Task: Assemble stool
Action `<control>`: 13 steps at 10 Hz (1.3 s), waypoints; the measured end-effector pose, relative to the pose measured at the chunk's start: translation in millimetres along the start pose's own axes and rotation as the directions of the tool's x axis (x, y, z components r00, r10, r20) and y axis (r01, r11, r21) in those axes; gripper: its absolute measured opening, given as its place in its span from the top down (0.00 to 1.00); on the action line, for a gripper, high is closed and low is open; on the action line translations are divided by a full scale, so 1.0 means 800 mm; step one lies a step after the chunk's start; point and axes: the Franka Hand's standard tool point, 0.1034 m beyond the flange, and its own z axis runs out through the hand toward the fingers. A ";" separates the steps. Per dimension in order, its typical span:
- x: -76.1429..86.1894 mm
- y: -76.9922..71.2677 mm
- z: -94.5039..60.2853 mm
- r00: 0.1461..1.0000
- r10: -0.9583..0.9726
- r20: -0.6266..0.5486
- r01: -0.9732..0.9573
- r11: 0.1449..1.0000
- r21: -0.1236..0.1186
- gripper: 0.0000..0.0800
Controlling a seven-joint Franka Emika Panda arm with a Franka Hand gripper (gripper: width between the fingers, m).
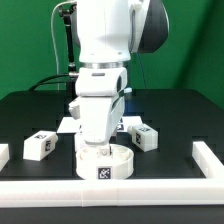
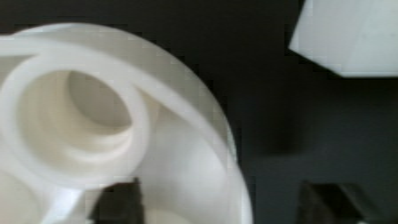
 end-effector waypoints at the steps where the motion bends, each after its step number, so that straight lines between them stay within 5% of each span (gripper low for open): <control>1: 0.000 0.000 0.000 1.000 0.000 0.000 0.000 1.000 0.000 0.52; 3: 0.000 0.000 0.000 1.000 0.000 0.000 0.000 1.000 0.000 0.90; 10: 0.001 0.000 0.000 1.000 -0.002 0.000 0.002 1.000 0.001 0.96; 13: 0.030 0.006 0.001 0.999 -0.044 -0.017 0.044 0.999 0.002 0.96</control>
Offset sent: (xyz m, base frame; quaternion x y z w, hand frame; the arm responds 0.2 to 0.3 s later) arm 0.0000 0.0000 0.0000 0.0000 0.0000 0.0000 1.0000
